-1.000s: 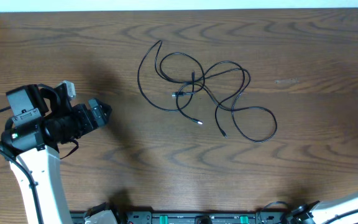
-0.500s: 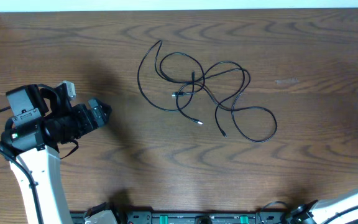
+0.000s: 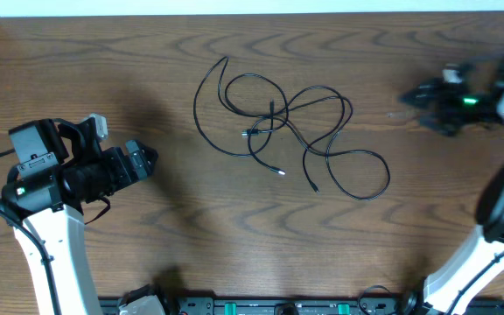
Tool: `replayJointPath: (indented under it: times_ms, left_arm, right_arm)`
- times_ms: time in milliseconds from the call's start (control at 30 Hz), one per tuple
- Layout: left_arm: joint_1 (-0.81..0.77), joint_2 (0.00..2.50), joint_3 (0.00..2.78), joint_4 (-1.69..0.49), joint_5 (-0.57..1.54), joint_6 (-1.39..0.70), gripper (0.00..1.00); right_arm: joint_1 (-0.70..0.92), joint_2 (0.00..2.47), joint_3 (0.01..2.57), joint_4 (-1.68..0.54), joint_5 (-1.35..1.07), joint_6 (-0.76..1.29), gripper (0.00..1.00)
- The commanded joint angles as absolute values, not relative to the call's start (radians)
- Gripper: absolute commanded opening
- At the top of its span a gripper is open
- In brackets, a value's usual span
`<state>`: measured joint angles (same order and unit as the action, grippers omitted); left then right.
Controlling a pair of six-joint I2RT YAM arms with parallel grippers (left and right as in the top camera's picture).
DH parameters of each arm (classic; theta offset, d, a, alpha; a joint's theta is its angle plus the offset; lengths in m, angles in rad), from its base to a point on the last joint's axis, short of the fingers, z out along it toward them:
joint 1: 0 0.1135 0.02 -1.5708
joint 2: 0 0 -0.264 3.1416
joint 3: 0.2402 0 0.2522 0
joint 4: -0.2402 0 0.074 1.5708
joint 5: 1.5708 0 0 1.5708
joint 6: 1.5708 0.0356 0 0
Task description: Untangle cables
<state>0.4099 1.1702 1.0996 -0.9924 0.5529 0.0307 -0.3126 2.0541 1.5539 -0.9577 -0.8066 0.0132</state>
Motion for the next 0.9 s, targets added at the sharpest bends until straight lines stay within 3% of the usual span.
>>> replayJointPath:
  times_ms: [0,167,267,867]
  left_arm:
    - [0.413,1.161,1.113,-0.999,0.569,0.050,0.98]
    - [0.413,1.161,1.113,-1.003,0.569,0.053,0.98]
    - [0.413,1.161,1.113,-1.003,0.569,0.053,0.98]
    - [0.413,1.161,1.113,-1.003,0.569,0.057,0.98]
  right_arm:
    - [-0.115,2.021,1.563,-0.968,-0.614,-0.113,0.99]
    - [0.127,2.022,1.563,-0.955,-0.268,-0.045,0.99]
    - [0.213,2.022,1.560,-0.912,-0.179,0.044,0.99]
    - [0.380,2.031,1.546,-0.857,-0.148,0.164,0.99]
